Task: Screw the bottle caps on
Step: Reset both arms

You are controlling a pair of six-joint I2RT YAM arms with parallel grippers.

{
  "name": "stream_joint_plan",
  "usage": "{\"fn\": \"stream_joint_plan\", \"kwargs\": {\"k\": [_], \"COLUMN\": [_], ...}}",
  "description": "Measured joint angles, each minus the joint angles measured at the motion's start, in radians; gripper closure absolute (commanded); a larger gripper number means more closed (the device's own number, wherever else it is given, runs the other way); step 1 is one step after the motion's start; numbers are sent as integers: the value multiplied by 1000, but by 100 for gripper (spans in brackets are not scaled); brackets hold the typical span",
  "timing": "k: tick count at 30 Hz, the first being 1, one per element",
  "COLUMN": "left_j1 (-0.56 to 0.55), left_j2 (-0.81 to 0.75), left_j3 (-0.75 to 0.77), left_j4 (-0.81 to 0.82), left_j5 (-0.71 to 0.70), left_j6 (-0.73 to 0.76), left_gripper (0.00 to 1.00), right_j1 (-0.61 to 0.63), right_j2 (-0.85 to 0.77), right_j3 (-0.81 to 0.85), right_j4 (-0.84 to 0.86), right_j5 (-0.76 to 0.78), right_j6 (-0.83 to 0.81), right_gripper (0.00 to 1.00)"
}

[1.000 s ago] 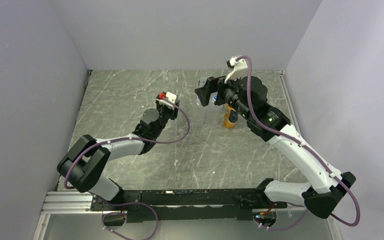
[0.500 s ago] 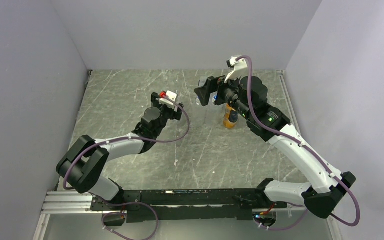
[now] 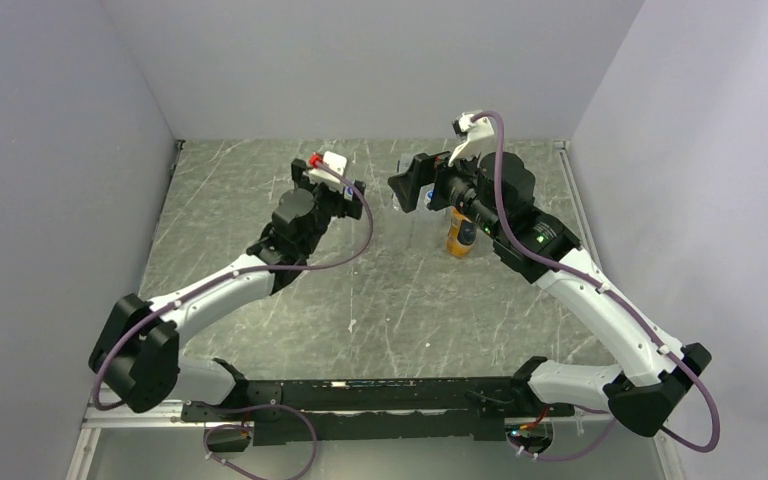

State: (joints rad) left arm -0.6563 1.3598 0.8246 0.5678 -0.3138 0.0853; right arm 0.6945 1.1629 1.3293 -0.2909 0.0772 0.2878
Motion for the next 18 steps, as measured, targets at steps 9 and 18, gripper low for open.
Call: {"fn": "stream_joint_plan", "kwargs": {"k": [9,18], "left_j1": [0,0], "left_j2": [-66,-82], "left_j3": [380,609], "left_j4": [-510,-868], "left_j5": [-42,-103], "left_j6": [-141,-223], "left_gripper": [1,1], "right_j1": [0,0], "right_j2": [3,2], "right_j3": [25,28], "right_j4": [-2,0], "right_j5": [0,-8], "right_j6": [0,1], "right_gripper": [0,0]}}
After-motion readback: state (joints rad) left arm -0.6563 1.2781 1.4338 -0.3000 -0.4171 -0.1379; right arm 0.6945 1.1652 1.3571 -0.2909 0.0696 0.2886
